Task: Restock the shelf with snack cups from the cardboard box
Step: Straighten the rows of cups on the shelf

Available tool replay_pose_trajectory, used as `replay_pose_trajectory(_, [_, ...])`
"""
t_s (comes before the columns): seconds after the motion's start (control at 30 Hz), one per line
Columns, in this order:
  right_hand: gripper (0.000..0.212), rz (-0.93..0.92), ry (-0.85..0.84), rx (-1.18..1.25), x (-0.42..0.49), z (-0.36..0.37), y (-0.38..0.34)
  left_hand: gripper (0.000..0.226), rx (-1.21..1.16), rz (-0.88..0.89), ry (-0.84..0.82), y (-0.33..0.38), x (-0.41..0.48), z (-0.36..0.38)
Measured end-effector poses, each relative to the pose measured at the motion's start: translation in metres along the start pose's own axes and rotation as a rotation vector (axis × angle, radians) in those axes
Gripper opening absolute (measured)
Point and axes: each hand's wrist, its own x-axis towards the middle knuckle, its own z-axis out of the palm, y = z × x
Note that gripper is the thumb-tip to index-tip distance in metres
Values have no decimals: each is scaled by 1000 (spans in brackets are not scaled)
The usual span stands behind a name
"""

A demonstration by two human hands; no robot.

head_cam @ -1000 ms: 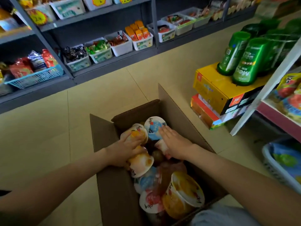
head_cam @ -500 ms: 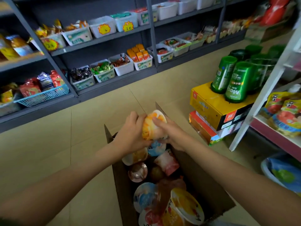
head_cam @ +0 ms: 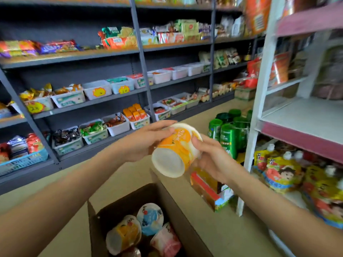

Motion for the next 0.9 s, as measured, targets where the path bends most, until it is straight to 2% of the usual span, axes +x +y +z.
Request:
replay_pose_trajectory(0.1, [54, -149, -10, -116, -17, -20, -50, 26, 21, 156, -104, 44, 16, 24])
replay_pose_trajectory(0.23, [63, -353, 56, -188, -41, -36, -123, 17, -40, 426, -51, 101, 28, 70])
replay_pose_trajectory(0.4, [39, -585, 166, -396, -76, -40, -222, 21, -124, 774, 36, 182, 38, 121])
replay_pose_trajectory(0.5, [30, -707, 198, -610, -104, -37, -288, 26, -187, 960, 20, 232, 37, 145])
replay_pose_trajectory(0.6, [20, -822, 227, -892, -131, -33, -347, 22, -237, 1109, -63, 277, 39, 166])
replay_pose_trajectory(0.73, [17, -832, 260, -1051, -163, -42, -404, 19, -279, 1208, -140, 322, 51, 202])
replay_pose_trajectory(0.9, [20, -724, 369, -1229, -201, -73, -437, 19, -257, 1242, -107, 342, 78, 254])
